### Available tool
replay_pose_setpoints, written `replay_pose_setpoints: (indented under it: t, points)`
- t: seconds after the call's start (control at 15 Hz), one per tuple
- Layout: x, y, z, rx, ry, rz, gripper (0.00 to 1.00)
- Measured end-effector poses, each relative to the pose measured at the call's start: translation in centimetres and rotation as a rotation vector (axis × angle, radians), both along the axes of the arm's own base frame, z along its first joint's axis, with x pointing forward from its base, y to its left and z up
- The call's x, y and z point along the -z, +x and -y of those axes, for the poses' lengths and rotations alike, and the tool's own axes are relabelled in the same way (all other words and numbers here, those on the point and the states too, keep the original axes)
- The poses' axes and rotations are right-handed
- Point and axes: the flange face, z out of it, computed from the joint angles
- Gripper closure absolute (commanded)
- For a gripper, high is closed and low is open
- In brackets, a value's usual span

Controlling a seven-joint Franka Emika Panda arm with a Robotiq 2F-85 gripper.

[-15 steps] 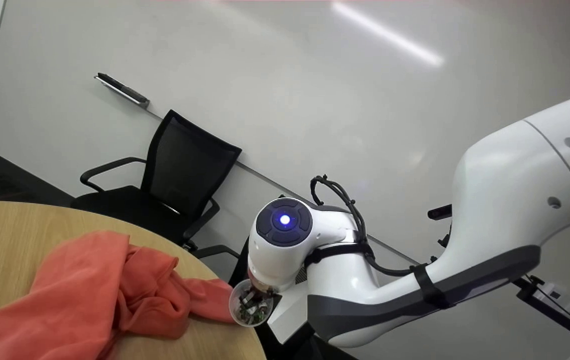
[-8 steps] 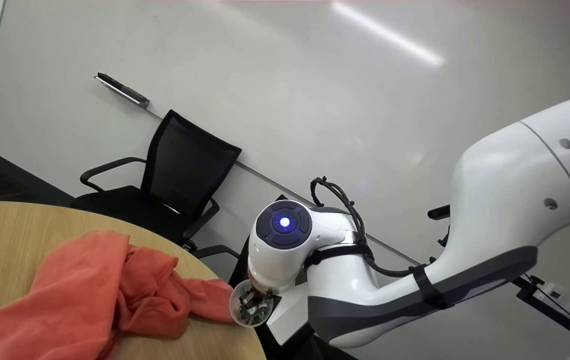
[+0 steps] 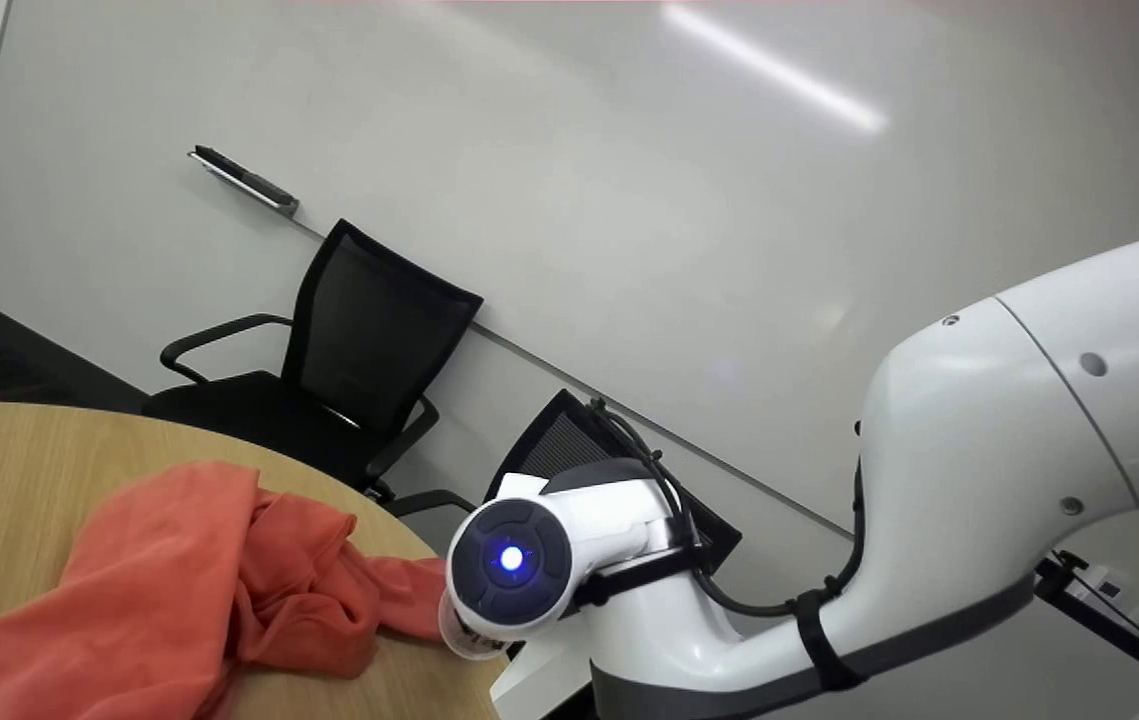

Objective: Pick the green cup and pour its contents on the white plate

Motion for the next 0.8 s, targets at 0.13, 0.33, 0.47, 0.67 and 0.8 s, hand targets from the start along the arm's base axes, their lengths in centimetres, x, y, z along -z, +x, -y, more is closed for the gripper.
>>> replay_pose_setpoints:
  t: [0.13,0.33,0.47,0.67,0.8]
  points:
    - [0.3,0.1,-0.8,0.005,-0.07,0.055,0.99]
    - [0.1,0.2,-2.0,0.019,-0.162,0.123,0.99]
    - [-0.1,0.2,-2.5,0.029,-0.228,0.154,0.99]
    - [0.1,-0.1,-3.0,0.043,-0.334,0.164,0.99]
    - [0.7,-0.2,-3.1,0.053,-0.392,0.159,0.99]
